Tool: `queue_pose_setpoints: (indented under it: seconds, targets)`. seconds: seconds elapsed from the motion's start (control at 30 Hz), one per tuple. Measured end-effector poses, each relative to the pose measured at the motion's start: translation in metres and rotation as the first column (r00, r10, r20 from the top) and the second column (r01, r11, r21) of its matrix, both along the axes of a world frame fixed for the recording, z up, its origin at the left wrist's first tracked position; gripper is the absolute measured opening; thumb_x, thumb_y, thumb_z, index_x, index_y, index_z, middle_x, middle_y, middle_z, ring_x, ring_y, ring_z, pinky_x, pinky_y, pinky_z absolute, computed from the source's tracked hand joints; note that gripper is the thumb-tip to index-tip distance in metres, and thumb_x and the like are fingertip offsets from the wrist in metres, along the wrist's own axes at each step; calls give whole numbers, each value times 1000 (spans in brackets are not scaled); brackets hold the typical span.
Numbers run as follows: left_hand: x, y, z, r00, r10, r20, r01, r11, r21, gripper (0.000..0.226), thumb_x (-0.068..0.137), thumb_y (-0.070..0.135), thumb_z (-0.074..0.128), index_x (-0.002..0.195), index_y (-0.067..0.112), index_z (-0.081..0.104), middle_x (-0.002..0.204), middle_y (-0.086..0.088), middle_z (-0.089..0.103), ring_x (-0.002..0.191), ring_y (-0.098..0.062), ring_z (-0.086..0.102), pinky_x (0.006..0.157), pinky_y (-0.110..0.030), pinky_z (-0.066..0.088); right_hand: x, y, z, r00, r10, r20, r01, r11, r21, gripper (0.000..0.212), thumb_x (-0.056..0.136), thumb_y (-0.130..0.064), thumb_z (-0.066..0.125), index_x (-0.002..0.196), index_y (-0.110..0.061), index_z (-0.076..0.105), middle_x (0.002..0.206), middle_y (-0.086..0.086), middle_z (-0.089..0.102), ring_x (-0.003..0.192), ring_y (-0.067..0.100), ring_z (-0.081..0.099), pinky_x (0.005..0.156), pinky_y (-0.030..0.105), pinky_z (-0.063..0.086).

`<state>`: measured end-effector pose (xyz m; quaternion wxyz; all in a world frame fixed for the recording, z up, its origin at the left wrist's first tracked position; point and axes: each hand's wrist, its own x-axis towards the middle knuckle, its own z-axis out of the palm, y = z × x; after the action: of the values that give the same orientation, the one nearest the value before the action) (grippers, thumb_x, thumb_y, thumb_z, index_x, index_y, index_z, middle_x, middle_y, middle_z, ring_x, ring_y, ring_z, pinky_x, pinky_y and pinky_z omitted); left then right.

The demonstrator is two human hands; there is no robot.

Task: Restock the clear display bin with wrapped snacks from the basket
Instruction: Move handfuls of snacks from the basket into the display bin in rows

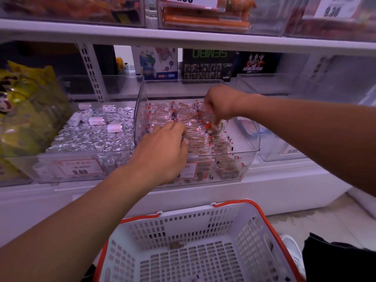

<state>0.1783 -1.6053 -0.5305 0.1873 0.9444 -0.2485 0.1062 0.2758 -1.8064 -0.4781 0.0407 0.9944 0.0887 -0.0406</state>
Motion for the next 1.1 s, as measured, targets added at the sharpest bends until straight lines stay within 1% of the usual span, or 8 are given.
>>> queue_pose_setpoints:
  seconds: [0.3,0.47,0.57,0.63,0.7,0.8,0.97,1.1]
  targets:
    - [-2,-2,3,997,-21,68,25,998,-55,18,99,27,46,108,16,57,108,-3,58,100,-27,54,88,-46,48,-24,11,9,995,-64,-73,73,989,126,19,76,-8,82,93,-2,74,91,11,74,82,22,72,80,38,60]
    - [-28,3,4,778,-214,590,312,947,-69,22,94,22,54,73,15,55,71,-3,55,69,-24,51,63,-36,40,-101,6,2,744,25,668,-241,942,232,19,89,-33,66,75,-20,71,62,-9,57,54,11,52,61,23,45]
    - [-51,13,-44,692,-438,574,457,881,121,25,86,18,63,64,19,53,59,-4,53,57,-26,52,50,-34,41,-167,7,-76,555,-85,828,-415,834,364,27,93,-29,59,70,-17,63,56,-6,48,51,17,49,50,28,39]
    - [-59,23,-92,808,-544,229,452,820,351,20,84,21,64,65,18,58,62,-4,60,57,-28,59,48,-33,43,-188,9,-150,785,-57,617,-320,816,482,25,93,-28,60,70,-17,63,59,0,57,56,22,55,57,35,49]
    - [-65,32,-138,940,-276,-202,342,775,532,19,88,33,54,82,18,65,88,-7,71,77,-30,67,63,-35,50,-199,8,-225,998,60,-16,-48,900,434,20,90,-38,65,92,-19,68,81,3,69,80,24,65,83,38,52]
    - [-85,39,-210,767,272,-581,131,820,557,50,90,52,55,124,16,61,134,-12,59,115,-30,60,93,-38,49,-224,6,-317,691,18,-723,170,968,186,68,82,-49,74,136,-13,52,135,11,58,125,29,54,105,35,42]
    - [-149,34,-309,155,464,-872,163,859,485,81,95,60,48,154,9,26,163,-10,19,141,-32,36,104,-32,41,-265,9,-399,477,-195,-857,430,902,34,64,75,-44,80,122,-6,60,125,13,63,116,30,60,97,36,49]
    - [-185,15,-360,55,436,-898,-52,900,433,69,92,52,59,143,8,46,149,-12,44,133,-31,46,105,-36,40,-269,33,-429,432,-309,-847,572,820,-8,100,62,-62,82,134,1,51,136,16,56,124,32,55,102,42,47]
